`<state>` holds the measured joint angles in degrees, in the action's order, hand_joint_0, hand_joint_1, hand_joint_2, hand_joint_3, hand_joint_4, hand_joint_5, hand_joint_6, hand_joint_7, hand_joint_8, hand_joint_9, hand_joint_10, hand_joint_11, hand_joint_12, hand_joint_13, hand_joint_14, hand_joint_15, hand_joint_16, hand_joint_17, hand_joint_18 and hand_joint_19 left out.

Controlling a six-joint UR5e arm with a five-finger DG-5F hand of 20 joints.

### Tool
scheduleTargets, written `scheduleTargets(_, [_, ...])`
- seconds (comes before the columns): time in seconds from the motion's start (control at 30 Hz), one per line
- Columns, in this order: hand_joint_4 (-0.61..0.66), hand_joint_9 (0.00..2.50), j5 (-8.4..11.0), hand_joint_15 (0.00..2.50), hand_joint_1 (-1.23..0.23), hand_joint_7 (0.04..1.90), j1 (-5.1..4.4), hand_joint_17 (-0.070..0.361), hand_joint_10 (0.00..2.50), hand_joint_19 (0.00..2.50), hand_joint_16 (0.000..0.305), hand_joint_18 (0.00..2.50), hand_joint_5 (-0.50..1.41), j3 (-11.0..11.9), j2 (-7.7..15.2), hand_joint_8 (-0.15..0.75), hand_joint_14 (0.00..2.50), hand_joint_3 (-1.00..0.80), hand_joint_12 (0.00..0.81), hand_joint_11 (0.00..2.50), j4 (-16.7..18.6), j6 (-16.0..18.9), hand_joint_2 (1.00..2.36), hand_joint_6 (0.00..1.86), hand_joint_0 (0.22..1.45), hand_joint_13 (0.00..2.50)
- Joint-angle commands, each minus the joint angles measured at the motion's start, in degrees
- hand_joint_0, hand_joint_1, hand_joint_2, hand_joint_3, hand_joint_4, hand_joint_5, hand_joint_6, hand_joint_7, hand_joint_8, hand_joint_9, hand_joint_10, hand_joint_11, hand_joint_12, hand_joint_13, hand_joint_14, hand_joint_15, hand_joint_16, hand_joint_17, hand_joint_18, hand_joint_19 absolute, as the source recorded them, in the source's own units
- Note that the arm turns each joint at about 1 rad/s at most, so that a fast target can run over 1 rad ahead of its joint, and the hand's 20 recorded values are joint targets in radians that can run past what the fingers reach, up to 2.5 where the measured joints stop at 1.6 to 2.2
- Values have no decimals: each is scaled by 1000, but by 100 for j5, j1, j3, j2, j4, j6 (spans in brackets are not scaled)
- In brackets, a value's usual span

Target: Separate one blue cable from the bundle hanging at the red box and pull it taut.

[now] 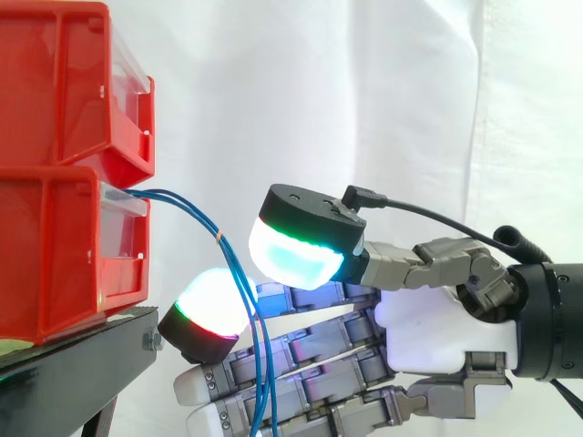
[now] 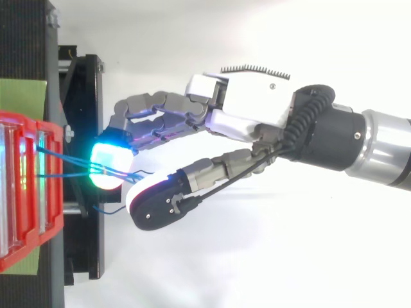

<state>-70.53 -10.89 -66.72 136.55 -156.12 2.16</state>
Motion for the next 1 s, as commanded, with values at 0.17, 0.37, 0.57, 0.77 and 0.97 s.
scheduleTargets(0.17, [196,580,13,246,-694,1038,-45,86,6,257,38,498,-148,45,-6,324,8,-352,342,283,-6,-58,1011,613,641,601])
scheduleTargets(0.37, [188,601,-5,264,-670,904,-53,86,7,263,38,504,-166,45,-120,331,10,-388,345,308,-164,-119,1009,714,624,616])
scheduleTargets(0.57, [185,621,-31,277,-651,840,-45,86,7,268,38,510,-178,45,-278,335,9,-400,346,335,-498,-234,1008,780,619,626])
scheduleTargets(0.77, [174,620,-14,280,-667,851,-53,87,7,283,39,516,-188,45,-445,335,9,-376,348,337,-788,-242,1010,818,620,628])
scheduleTargets(0.97, [174,616,4,279,-739,824,-53,90,8,288,40,544,-207,45,-516,337,9,-356,353,375,-832,-251,1011,891,634,635])
